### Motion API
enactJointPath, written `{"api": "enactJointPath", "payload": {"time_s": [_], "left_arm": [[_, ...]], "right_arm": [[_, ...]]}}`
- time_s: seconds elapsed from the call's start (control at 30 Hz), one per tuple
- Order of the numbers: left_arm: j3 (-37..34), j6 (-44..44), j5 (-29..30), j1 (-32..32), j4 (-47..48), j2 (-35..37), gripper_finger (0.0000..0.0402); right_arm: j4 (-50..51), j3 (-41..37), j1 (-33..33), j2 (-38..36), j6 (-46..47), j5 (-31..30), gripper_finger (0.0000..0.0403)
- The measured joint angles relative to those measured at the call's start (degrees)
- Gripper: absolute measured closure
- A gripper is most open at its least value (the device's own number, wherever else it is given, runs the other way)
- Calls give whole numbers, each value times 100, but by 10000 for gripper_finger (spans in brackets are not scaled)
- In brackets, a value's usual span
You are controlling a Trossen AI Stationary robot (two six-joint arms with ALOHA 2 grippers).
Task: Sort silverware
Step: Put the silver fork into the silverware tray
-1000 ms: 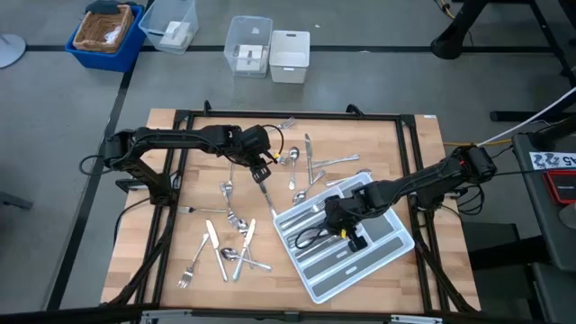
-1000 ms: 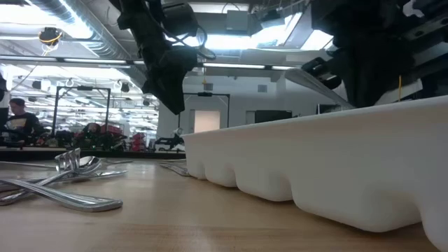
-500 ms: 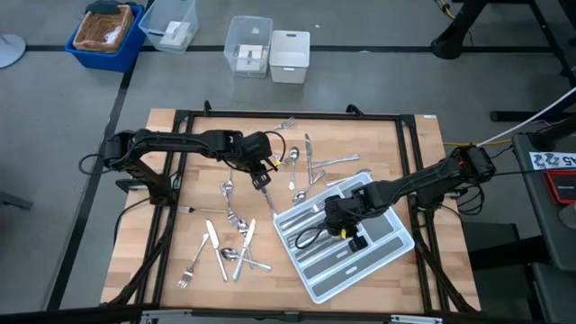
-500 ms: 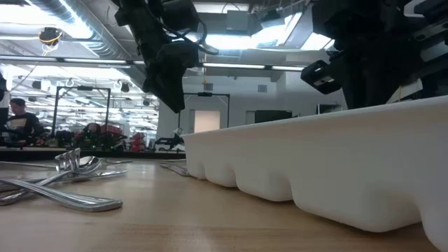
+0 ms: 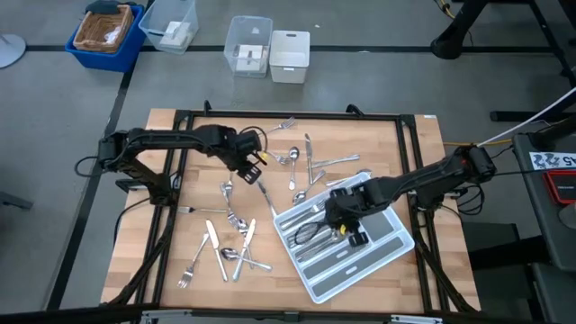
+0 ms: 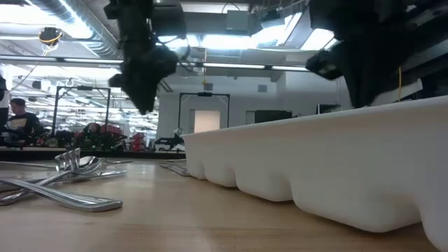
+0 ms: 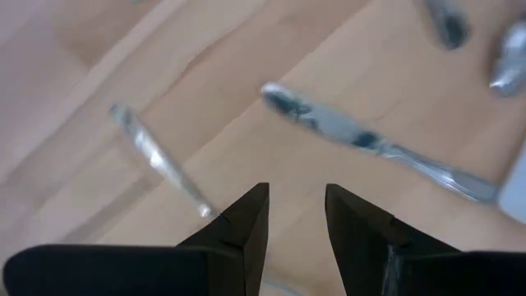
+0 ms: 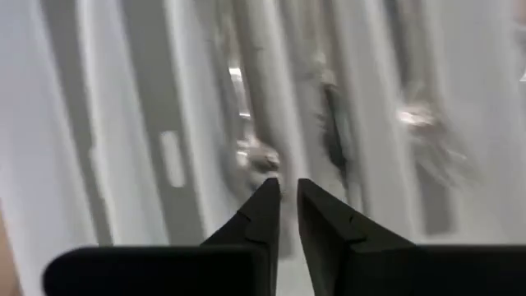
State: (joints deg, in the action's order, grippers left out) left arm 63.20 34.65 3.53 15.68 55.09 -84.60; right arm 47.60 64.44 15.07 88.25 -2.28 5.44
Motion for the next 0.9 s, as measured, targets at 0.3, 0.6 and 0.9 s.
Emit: {"api": "enactJointPath", "payload": {"time_s": [0.3,0.6,0.9], "left_arm": [[0,292,48,45,333,-214,290],[0,720,54,189,889,-867,290],[0,586,20,465,869,-1454,290]], "right_arm": [[1229,1019,-838,0,-212,-344,383],[2062,1634,-1416,-17,-662,-373,388],[2504,1633,-1514,-211,-706,-618,388]]}}
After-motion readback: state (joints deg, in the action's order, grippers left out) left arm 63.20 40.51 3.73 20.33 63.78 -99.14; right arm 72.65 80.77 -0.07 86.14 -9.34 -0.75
